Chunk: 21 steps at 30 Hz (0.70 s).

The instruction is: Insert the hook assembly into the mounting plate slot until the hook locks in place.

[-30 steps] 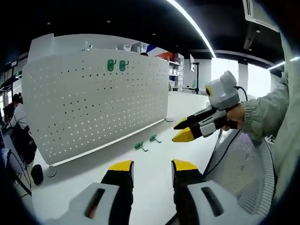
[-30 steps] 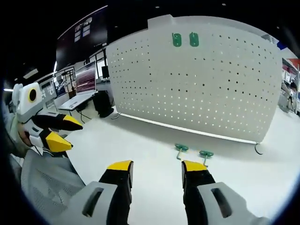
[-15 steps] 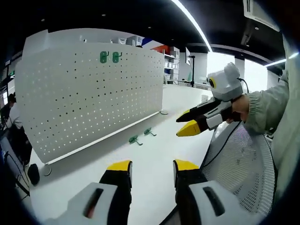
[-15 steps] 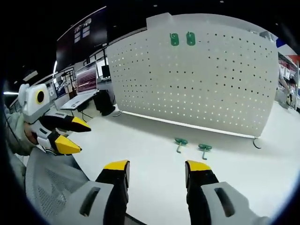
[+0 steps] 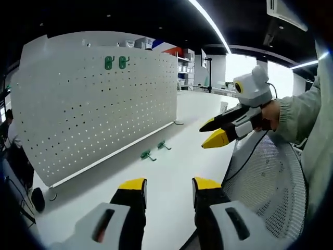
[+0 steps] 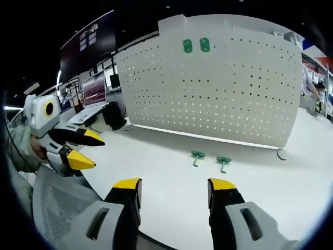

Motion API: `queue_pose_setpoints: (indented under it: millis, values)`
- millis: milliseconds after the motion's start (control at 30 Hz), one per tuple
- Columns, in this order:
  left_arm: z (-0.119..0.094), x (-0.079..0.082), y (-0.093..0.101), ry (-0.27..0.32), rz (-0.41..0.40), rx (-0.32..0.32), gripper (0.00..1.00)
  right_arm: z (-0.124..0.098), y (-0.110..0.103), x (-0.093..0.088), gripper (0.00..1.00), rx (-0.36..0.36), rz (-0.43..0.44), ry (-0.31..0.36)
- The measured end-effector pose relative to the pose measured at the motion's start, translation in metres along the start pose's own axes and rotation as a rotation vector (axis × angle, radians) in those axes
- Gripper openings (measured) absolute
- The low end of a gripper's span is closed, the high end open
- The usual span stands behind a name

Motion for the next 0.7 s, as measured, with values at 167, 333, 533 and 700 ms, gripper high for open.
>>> queue_pose_setpoints:
  millis: [167,333,533,700]
  values:
    - [0.004,0.003,-0.006,-0.017,0.012,-0.006,0.37,-0.002,0.001,-0.001,0.50,0.003,0.012,0.002]
    - [0.010,0.010,-0.011,-0.044,0.066,-0.021,0.38,-0.004,0.003,-0.001,0.50,0.006,0.024,0.000]
    - [0.019,0.023,-0.021,-0.075,0.117,-0.063,0.42,-0.006,0.005,-0.003,0.50,0.010,0.037,-0.006]
    - [0.031,0.036,-0.028,-0.110,0.204,-0.106,0.42,-0.008,0.005,-0.005,0.49,0.007,0.048,-0.007]
Point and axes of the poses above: the point that each gripper's makers call its tool centre point, and the gripper's own axes: z roughly forward along the fingers, y roughly to its right, x roughly out of its top, the point moved 8 cm from there along -z, roughly backward along the fingers, and after that the axes turned 11 degrees about -x, right-handed, at the moved point
